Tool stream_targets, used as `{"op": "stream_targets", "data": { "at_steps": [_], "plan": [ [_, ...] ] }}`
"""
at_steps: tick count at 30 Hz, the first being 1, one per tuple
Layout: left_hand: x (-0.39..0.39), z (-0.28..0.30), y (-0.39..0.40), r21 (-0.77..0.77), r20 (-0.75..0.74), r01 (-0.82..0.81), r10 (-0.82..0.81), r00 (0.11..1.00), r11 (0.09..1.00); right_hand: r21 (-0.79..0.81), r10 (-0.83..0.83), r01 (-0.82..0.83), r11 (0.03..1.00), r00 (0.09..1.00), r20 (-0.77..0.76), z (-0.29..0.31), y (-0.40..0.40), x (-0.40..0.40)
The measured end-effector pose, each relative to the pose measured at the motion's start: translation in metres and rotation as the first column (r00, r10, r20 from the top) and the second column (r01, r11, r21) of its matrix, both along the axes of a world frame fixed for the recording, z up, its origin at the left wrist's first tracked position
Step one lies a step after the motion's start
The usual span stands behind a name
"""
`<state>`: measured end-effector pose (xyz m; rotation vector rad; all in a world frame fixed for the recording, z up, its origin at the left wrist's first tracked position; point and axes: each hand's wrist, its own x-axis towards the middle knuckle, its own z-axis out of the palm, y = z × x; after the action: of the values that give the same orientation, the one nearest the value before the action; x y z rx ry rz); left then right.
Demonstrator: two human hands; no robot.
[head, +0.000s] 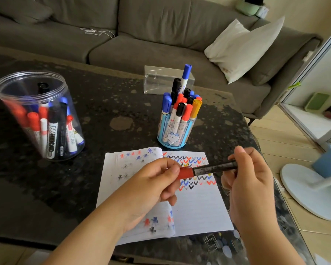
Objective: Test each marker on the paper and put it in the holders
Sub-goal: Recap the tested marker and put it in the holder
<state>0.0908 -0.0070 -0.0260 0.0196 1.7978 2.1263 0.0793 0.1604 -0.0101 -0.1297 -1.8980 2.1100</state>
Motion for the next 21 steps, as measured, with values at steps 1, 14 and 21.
{"op": "stream_targets", "data": {
  "at_steps": [1,14,21],
  "plan": [
    [0.001,0.0,0.003,-0.002,0.016,-0.02,0.02,1.0,1.0,0.084,-0.025,0.026,0.996,1.0,-0.003,-0.002,-0.001,0.0],
    [-0.001,-0.002,0.009,-0.418,-0.148,-0.071,0.009,0.989,0.906,0.307,0.012,-0.054,0.95,0.99,0.138,-0.029,0.005,0.011],
    [0.002,-0.005,0.004,-0.587,-0.279,-0.1,-0.085,0.957,0.803,0.595,0.196,-0.394,0.701,0.908,0.371,-0.029,0.03,0.041]
  ]
}}
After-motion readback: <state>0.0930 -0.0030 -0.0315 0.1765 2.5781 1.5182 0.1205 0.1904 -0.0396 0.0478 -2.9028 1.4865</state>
